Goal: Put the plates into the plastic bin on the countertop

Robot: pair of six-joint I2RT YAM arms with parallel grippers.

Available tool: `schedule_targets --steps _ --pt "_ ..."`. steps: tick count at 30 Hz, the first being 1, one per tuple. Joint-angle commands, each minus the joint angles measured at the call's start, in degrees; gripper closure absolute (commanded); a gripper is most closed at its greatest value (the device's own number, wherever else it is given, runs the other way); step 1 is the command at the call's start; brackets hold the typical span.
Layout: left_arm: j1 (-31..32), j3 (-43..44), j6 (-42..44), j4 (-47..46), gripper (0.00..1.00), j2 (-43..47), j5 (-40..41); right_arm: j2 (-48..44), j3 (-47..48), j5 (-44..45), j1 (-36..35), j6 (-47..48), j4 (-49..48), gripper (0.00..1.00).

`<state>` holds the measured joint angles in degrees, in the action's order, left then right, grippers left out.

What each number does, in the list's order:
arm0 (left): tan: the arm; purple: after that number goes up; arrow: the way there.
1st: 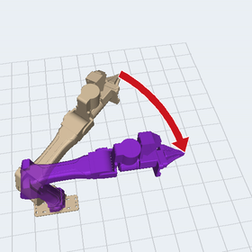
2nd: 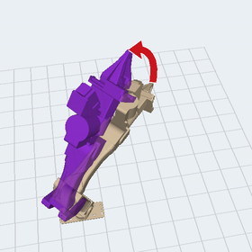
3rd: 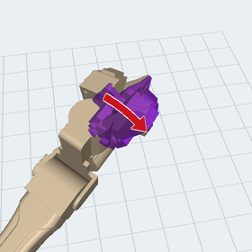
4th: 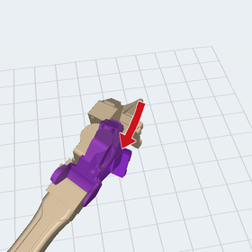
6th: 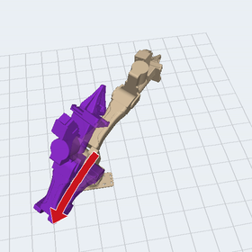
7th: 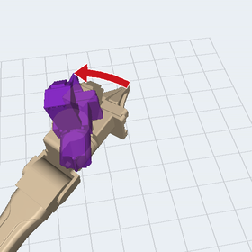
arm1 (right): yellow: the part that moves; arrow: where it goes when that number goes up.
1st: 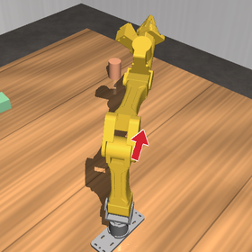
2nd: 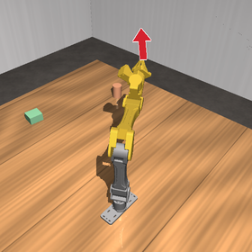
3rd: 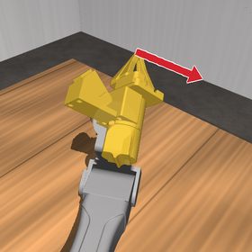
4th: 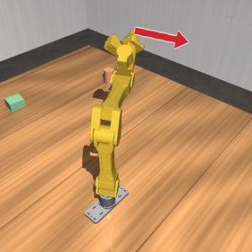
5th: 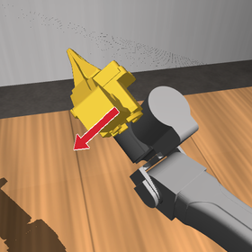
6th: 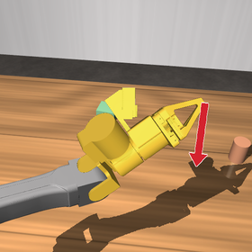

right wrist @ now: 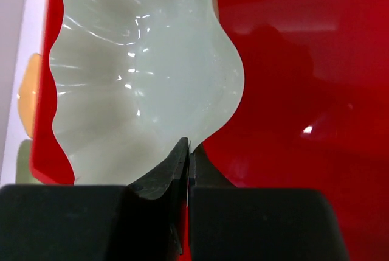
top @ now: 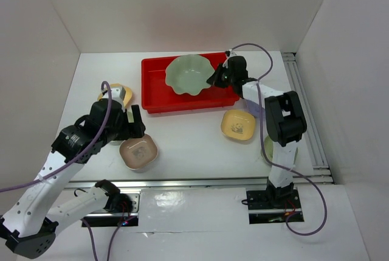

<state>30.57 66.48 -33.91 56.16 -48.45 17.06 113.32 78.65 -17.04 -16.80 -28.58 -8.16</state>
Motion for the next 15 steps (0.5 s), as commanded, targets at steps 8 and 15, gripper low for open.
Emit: schedule_targets --steps 8,15 --pt "0.19 -1.61 -0.54 -4.22 0.0 1.86 -3.0 1.3 4.4 -6.17 0.01 1.24 -2.12 0.11" --pt "0.19 -3.46 -0.54 -5.88 0.0 2.39 -4.14 -6.87 7.22 2.08 -3.33 10.11 4.63 0.0"
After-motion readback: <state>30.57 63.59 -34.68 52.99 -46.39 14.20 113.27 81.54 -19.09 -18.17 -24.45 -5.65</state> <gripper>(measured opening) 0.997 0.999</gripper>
